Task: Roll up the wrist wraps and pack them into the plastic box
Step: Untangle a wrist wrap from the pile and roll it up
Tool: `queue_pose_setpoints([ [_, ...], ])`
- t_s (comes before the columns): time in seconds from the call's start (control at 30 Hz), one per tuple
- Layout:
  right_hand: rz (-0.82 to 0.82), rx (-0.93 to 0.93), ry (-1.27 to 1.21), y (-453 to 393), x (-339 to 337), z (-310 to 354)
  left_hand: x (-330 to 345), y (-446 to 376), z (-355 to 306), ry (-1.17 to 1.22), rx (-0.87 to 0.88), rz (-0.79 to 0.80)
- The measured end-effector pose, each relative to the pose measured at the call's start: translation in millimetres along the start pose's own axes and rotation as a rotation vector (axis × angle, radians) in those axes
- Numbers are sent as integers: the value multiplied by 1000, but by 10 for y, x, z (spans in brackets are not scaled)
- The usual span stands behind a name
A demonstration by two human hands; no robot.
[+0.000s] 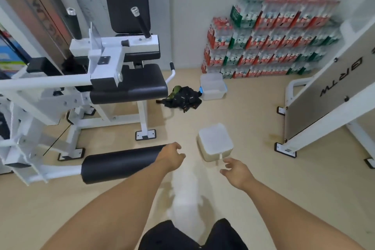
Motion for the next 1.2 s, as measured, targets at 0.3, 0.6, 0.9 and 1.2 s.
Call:
queue_pose_setpoints([
  [0.3, 45, 127, -178, -1038, -599, 64, -73, -1217, -953, -61, 49, 80],
  [0.6, 70, 149, -154, -2269, -1919, 1, -344, -2204, -1930, 33, -78, -37],
  [0.9, 91, 93, -109, -3290, -2593, 628, -694, -3055, -2505, 72, -102, -51],
  [1.2, 87, 106, -9, -4170, -2933, 1563, -1302, -4420, -2928, 38, 12, 25],
])
Point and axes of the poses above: each hand's wrist, its own y-axis away from the middle knuckle, its own x-axis out of the palm, z = x × y, the point moved 6 cm from there along -y, towards the middle knuckle, and after that the axes turned 2 degrees about z, right-handed, at the moved point
